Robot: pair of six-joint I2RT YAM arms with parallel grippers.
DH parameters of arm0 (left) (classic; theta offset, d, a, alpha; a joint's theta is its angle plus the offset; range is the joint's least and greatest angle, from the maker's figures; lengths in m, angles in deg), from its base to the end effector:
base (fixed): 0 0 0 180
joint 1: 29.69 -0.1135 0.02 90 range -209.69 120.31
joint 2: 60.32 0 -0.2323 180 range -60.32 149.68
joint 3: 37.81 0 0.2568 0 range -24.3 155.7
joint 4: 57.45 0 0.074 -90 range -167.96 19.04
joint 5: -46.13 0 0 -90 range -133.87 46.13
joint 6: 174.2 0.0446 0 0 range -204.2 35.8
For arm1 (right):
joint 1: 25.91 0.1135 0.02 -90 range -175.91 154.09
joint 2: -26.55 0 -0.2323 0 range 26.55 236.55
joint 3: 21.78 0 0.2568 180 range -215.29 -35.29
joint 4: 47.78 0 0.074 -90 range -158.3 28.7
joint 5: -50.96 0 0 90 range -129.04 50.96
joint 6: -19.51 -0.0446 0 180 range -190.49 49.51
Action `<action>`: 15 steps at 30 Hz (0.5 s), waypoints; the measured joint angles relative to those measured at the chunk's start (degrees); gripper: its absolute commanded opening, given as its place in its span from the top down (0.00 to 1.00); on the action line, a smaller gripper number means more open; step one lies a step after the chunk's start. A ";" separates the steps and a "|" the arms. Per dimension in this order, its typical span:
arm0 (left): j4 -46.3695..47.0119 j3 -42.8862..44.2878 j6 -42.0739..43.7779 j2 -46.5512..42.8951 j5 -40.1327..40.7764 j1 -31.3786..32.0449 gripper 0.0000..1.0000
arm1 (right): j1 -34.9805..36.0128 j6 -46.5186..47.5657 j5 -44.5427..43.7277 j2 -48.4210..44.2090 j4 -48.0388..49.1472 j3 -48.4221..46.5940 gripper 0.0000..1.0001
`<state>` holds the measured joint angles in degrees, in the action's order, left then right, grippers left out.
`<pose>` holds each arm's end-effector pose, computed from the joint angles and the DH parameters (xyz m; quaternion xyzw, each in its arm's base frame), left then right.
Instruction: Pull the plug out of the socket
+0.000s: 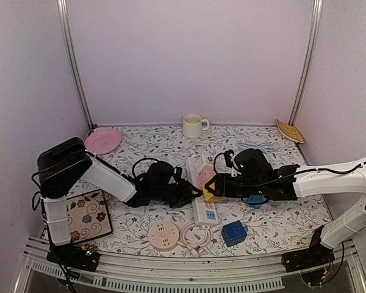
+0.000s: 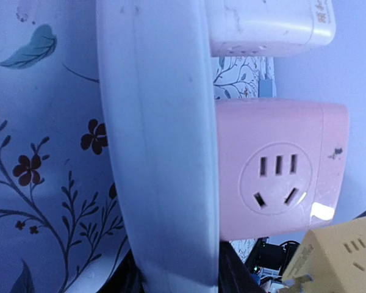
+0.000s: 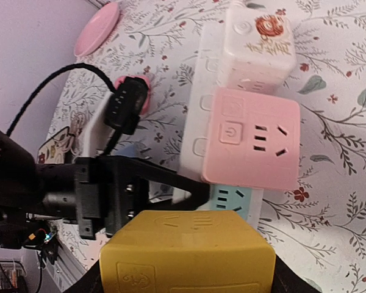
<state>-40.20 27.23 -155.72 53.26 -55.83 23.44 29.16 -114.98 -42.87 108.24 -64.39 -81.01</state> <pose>0.2227 -0.3123 0.0729 -0.0881 0.8639 -0.4739 0.1460 0.1832 0.2572 0.1706 -0.0689 0.8998 0.3086 0.3005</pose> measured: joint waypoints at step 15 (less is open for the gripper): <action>-2.49 0.04 2.36 -2.05 0.68 -0.48 1.00 | -2.43 1.49 0.11 -1.92 1.09 -0.63 0.89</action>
<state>-42.69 27.27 -153.36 51.20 -55.15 22.96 26.73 -113.49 -42.76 106.31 -63.30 -81.64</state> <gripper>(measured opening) 0.313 0.625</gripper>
